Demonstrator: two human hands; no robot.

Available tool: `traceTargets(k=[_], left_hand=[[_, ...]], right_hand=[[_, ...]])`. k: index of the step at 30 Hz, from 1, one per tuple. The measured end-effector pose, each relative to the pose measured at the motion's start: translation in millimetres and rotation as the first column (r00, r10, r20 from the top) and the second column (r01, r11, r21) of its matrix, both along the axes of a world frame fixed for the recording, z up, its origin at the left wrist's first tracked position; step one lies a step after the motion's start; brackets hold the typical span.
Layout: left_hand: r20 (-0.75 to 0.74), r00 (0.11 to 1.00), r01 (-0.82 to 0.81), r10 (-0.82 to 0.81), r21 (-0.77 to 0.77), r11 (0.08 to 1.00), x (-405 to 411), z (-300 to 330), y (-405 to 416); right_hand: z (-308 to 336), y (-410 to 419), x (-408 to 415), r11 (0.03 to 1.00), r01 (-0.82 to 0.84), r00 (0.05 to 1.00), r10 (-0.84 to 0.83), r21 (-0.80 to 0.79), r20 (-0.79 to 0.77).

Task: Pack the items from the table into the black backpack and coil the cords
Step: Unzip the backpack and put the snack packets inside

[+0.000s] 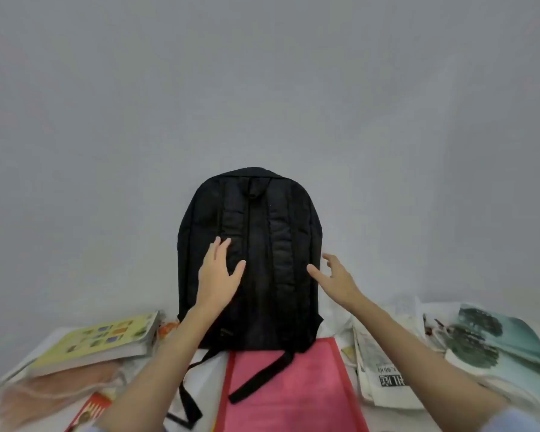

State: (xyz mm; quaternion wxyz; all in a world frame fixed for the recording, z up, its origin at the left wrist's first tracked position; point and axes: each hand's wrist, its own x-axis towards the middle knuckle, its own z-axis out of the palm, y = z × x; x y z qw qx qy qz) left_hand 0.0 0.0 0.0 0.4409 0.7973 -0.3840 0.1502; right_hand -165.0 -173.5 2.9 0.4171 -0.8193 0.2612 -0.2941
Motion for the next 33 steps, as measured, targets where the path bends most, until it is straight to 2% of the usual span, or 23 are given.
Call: traceTargets(k=[1, 3, 6, 9, 12, 14, 17, 19, 20, 22, 25, 27, 29, 31, 33], left_hand=[[-0.063, 0.996, -0.069, 0.064, -0.094, 0.993, 7.0, 1.6, 3.9], [-0.301, 0.949, -0.176, 0.094, -0.259, 0.950, 24.6, 4.0, 16.1], [-0.622, 0.778, -0.212, -0.086, -0.389, 0.896, 43.6, 11.0, 33.9], [-0.710, 0.661, -0.131, -0.242, -0.427, 0.894, 49.2, 16.7, 45.4], [-0.817, 0.478, -0.049, -0.323, -0.392, 0.918, 63.8, 3.2, 52.6], [-0.839, 0.428, -0.066, -0.335, -0.399, 0.915, 72.1, -4.7, 53.4], [-0.844, 0.383, -0.122, -0.376, -0.449, 0.885, 73.2, -7.6, 60.6], [-0.842, 0.308, -0.078, -0.442, -0.486, 0.871, 65.8, -7.5, 66.1], [-0.837, 0.241, -0.062, -0.492, -0.519, 0.852, 62.3, -7.0, 66.6], [-0.824, 0.147, -0.089, -0.548, -0.562, 0.822, 57.1, -8.7, 64.4], [-0.819, 0.149, -0.174, -0.554, -0.573, 0.801, 50.7, -11.9, 68.0], [-0.803, 0.114, -0.184, -0.584, -0.595, 0.782, 48.0, -13.3, 74.3], [-0.771, 0.099, -0.155, -0.630, -0.637, 0.755, 42.7, -8.8, 79.6], [-0.757, 0.132, -0.114, -0.640, -0.653, 0.749, 28.3, -2.6, 83.0], [-0.736, 0.157, -0.021, -0.658, -0.669, 0.743, 9.4, -2.7, 83.2]], right_hand=[[2.3, -1.4, 3.1, 0.995, 0.021, 0.999, -0.025, 0.093, 0.047], [6.3, -5.0, 8.9, 0.962, 0.042, 0.992, -0.072, 0.269, 0.103], [13.7, -12.5, 17.4, 0.871, 0.050, 0.981, -0.133, 0.488, 0.138], [17.7, -20.3, 23.5, 0.788, 0.029, 0.979, -0.146, 0.615, 0.140], [15.3, -25.4, 27.4, 0.668, -0.092, 0.974, -0.093, 0.738, 0.205], [13.8, -23.3, 28.8, 0.601, -0.160, 0.969, -0.056, 0.783, 0.241], [13.1, -17.5, 28.4, 0.565, -0.187, 0.966, -0.041, 0.804, 0.254], [13.8, -15.5, 26.5, 0.555, -0.208, 0.966, -0.011, 0.805, 0.257], [15.0, -14.7, 24.7, 0.554, -0.228, 0.964, 0.010, 0.801, 0.267], [17.6, -15.1, 22.4, 0.542, -0.263, 0.955, 0.028, 0.798, 0.295], [16.4, -12.8, 15.7, 0.538, -0.301, 0.939, 0.022, 0.788, 0.343], [11.0, -13.4, 7.6, 0.546, -0.306, 0.924, -0.027, 0.780, 0.381], [5.1, -16.8, -0.5, 0.554, -0.324, 0.903, -0.060, 0.767, 0.425], [-2.2, -23.2, -9.5, 0.557, -0.388, 0.874, -0.031, 0.734, 0.485], [-7.7, -25.7, -21.6, 0.576, -0.371, 0.882, -0.025, 0.728, 0.470]])
